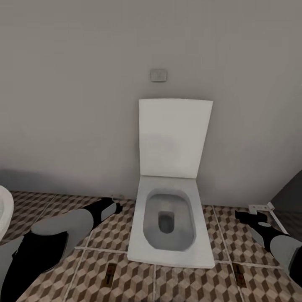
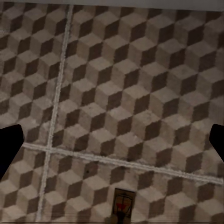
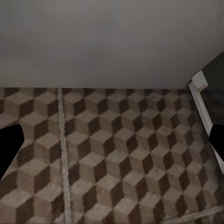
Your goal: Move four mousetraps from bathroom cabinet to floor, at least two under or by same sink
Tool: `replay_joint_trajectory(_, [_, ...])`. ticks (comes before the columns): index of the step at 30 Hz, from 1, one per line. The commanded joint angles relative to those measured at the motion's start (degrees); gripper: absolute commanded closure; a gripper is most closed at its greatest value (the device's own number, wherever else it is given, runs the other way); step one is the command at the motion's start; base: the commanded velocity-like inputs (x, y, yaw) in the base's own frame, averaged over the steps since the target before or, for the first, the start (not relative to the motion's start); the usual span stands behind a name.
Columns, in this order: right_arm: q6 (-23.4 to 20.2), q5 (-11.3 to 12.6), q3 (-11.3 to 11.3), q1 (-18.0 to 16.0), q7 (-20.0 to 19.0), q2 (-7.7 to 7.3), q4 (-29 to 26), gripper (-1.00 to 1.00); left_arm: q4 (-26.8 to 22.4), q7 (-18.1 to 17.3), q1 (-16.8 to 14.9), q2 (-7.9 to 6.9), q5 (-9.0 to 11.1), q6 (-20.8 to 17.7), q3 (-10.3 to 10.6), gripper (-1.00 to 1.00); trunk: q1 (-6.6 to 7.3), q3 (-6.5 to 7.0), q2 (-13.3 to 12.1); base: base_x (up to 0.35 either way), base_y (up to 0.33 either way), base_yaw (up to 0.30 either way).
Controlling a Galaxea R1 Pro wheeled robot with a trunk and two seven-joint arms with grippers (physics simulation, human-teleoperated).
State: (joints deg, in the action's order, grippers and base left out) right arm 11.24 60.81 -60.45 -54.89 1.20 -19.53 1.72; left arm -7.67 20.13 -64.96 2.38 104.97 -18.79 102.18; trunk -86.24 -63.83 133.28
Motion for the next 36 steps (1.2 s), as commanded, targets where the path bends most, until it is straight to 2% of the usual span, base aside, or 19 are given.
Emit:
replay_joint_trajectory(1, [0.1,0.3,-0.5,0.1,0.1,0.00,0.0,-1.00,-0.1,0.3,0.2,-0.03,0.2,-0.1,0.2,-1.00,0.23,0.14,-0.4,0.000,0.000,0.000])
replay_joint_trajectory(4, [0.1,0.3,-0.5,0.3,0.1,-0.04,0.1,-1.00,0.2,0.4,1.8,-0.15,0.2,-0.1,0.2,-1.00,0.89,0.68,-1.6,0.000,0.000,0.000])
replay_joint_trajectory(13, [0.1,0.3,-0.5,2.4,0.1,-0.15,0.1,-1.00,0.6,0.4,5.4,-0.85,0.1,0.1,0.3,-1.00,0.89,0.68,-1.6,0.000,0.000,0.000])
replay_joint_trajectory(24, [0.6,0.2,-0.5,6.4,0.1,0.02,0.1,-1.00,0.6,0.3,12.2,-1.16,0.2,0.6,0.3,-1.00,0.89,0.68,-1.6,0.000,0.000,0.000])
replay_joint_trajectory(36, [4.5,-0.1,-0.6,14.3,0.1,0.20,0.2,-1.00,0.8,0.3,21.0,-1.50,0.0,6.9,0.3,-1.00,0.89,0.68,-1.6,0.000,0.000,0.000])
